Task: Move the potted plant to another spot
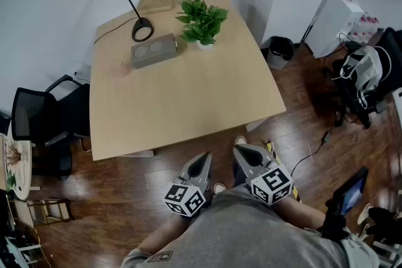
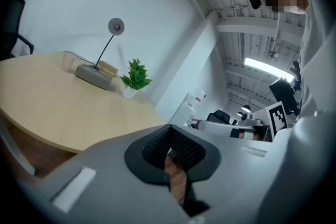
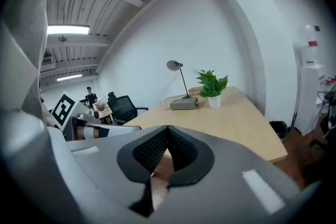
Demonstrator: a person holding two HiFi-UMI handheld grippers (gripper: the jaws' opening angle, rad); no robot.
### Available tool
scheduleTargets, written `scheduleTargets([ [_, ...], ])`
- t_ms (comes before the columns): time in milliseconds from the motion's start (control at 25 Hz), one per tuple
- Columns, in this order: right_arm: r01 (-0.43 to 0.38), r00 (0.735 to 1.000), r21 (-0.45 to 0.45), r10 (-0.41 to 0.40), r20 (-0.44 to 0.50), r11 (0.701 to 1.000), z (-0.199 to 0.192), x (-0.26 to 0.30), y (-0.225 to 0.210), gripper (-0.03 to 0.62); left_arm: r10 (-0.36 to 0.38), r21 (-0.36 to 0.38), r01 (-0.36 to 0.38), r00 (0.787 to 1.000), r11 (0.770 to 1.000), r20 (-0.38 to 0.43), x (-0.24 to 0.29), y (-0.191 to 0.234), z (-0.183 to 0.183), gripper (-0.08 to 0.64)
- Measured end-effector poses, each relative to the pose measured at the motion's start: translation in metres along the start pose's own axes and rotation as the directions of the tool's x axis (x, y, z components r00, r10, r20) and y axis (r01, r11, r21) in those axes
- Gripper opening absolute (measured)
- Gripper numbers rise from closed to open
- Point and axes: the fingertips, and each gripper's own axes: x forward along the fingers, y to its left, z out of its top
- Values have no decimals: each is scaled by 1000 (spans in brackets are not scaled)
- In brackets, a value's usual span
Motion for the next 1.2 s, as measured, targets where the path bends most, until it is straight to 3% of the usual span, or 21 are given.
scheduleTargets([
  [360, -71, 997, 5, 71, 0, 997, 61, 57, -103, 5, 77, 10, -77, 997, 997, 20, 110, 27, 51, 0],
  [640, -111, 994, 13, 111, -23, 994, 87, 90, -180, 5, 155, 11, -155, 988, 988, 19, 182, 42, 77, 0],
  [920, -106, 992, 35, 108, -58, 994, 83, 116, -210, 5, 218, 20, -218, 976, 976, 3, 208, 76, 84, 0],
  [1200, -64, 992, 17, 65, -108, 998, 75, 161, -235, 5, 221, 26, -221, 975, 975, -9, 241, 124, 94, 0],
])
